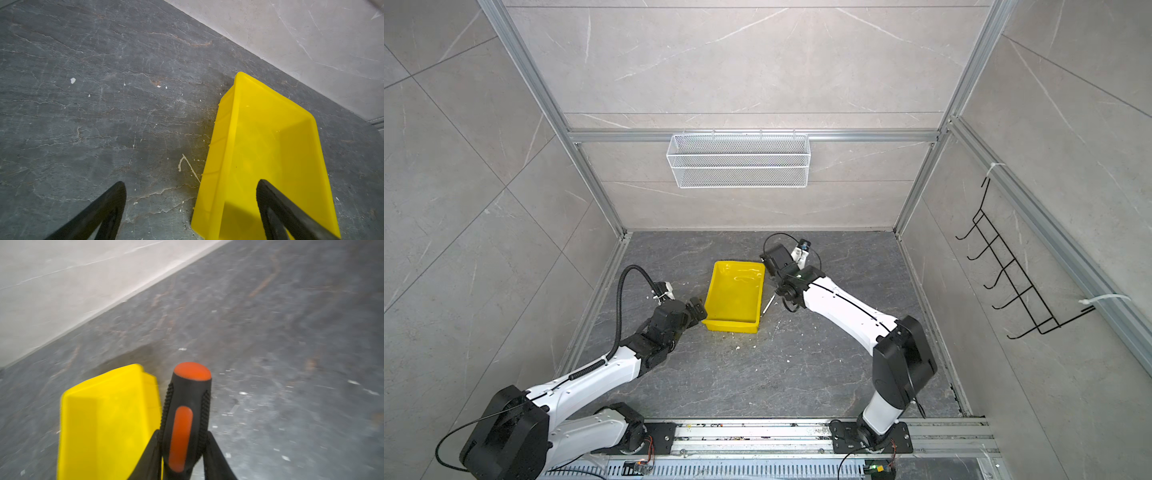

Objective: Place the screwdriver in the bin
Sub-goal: 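Lift the screwdriver with the right gripper and carry it over the yellow bin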

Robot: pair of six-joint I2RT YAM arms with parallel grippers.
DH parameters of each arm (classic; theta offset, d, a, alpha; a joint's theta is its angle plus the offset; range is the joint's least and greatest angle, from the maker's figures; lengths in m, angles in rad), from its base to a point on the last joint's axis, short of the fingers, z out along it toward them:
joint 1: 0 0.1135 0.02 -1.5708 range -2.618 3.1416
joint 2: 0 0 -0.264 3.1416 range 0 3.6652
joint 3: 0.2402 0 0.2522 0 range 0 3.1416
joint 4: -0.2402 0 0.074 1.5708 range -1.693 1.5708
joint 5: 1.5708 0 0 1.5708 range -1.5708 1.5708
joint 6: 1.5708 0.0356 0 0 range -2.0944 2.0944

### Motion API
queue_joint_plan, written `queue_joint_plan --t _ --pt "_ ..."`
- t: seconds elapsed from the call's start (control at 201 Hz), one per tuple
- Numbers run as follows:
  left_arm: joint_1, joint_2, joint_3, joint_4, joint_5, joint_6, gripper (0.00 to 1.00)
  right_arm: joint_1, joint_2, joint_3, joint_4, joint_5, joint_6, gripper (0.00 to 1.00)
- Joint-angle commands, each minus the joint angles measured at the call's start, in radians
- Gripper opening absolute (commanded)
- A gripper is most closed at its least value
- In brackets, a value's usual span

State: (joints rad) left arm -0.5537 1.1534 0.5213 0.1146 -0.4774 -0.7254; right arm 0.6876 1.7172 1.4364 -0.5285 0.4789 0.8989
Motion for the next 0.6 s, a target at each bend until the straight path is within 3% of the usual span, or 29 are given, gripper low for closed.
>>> queue_joint_plan --t 0.0,0.224,0.403,0.592 --pt "0.009 0.017 0.029 -0.030 -0.047 -0.015 1.00 0.061 0.100 0.110 -0.016 0.011 -0.051 0.20" --pt "0.010 0.022 0.020 0.009 -0.038 -0.008 1.00 0.123 0.289 0.255 0.015 -0.093 -0.134 0.20" --pt "0.012 0.042 0.033 0.004 -0.038 -0.007 1.00 0.124 0.480 0.446 -0.091 -0.175 -0.147 0.21" --pt "0.011 0.067 0.050 -0.001 -0.014 -0.006 1.00 0.124 0.732 0.835 -0.341 -0.199 -0.189 0.21"
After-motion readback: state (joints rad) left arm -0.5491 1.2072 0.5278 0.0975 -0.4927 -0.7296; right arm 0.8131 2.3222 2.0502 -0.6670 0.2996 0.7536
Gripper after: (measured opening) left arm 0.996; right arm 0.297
